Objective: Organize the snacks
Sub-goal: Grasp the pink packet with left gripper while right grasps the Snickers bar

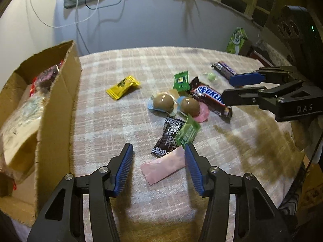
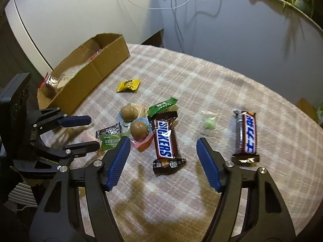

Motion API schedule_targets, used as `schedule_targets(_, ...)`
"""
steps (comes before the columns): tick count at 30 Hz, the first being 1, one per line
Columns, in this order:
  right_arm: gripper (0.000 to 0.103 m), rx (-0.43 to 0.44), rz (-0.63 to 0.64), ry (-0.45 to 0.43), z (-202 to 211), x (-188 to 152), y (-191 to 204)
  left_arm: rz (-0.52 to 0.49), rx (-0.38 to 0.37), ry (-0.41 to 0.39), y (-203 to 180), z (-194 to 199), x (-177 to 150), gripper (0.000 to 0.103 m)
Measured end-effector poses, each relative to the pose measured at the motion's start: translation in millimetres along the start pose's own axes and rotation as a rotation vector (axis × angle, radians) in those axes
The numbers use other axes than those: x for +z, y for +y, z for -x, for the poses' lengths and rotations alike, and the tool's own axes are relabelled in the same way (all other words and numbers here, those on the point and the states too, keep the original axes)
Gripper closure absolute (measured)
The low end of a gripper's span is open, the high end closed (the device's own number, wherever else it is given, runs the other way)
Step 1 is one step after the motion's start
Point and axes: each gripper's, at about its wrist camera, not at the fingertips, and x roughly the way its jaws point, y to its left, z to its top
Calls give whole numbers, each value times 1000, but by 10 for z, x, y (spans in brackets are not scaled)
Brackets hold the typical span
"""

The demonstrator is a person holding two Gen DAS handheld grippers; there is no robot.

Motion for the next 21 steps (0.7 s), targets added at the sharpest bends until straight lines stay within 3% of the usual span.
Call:
schedule_targets(2, 44, 9, 0, 12, -44, 10, -1, -12, -2, 11, -6, -8, -16, 58)
schedule_targets(12, 45, 14, 12, 37, -189, 22, 62, -104, 37, 30, -175, 19, -98, 66)
schedule_targets(17, 49, -6, 25, 50, -245, 27, 86, -105, 38, 16, -213, 56, -120, 87)
schedule_targets(21, 53, -16, 25, 58, -271, 30, 70, -104, 38, 7, -230, 34, -127, 92)
